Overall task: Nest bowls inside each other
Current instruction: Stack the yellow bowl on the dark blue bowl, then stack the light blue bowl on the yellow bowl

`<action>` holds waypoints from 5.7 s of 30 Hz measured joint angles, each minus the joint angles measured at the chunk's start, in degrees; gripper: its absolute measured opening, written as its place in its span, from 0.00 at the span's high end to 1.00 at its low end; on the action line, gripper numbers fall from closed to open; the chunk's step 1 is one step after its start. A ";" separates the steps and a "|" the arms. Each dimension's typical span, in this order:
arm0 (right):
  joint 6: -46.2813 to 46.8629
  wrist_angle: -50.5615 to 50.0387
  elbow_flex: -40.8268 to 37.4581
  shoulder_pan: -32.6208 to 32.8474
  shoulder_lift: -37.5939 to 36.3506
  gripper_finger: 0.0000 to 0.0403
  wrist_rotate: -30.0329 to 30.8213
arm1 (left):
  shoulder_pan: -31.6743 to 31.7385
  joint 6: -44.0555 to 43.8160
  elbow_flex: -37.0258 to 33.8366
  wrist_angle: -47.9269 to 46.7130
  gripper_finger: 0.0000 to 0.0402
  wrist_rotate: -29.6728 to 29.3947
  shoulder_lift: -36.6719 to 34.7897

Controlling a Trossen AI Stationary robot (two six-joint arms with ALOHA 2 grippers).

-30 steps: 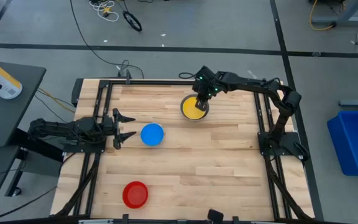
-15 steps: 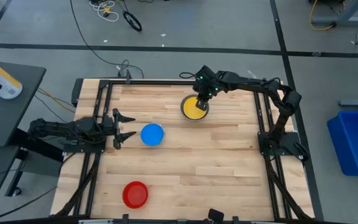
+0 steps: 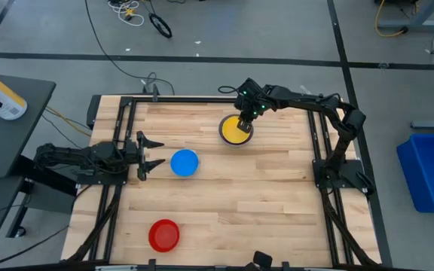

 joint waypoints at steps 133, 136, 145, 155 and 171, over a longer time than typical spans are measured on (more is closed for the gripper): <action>6.24 60.36 -75.87 40.19 -88.86 0.82 4.04 | 0.04 -2.56 0.00 1.66 0.24 -4.95 8.39; 6.16 55.28 -75.93 40.19 -93.49 0.83 4.00 | 0.04 -2.58 0.00 1.64 0.24 -4.96 8.39; 4.50 46.78 -75.95 40.26 -102.92 0.81 2.88 | 0.04 -2.80 0.02 1.62 0.24 -4.99 8.38; 8.45 36.29 -75.95 40.26 -102.97 0.82 10.12 | 0.04 -2.99 0.02 1.55 0.24 -4.96 8.76; 12.52 36.22 -75.95 40.26 -100.55 0.80 10.32 | 0.04 -4.70 -0.98 3.96 0.24 -4.22 9.57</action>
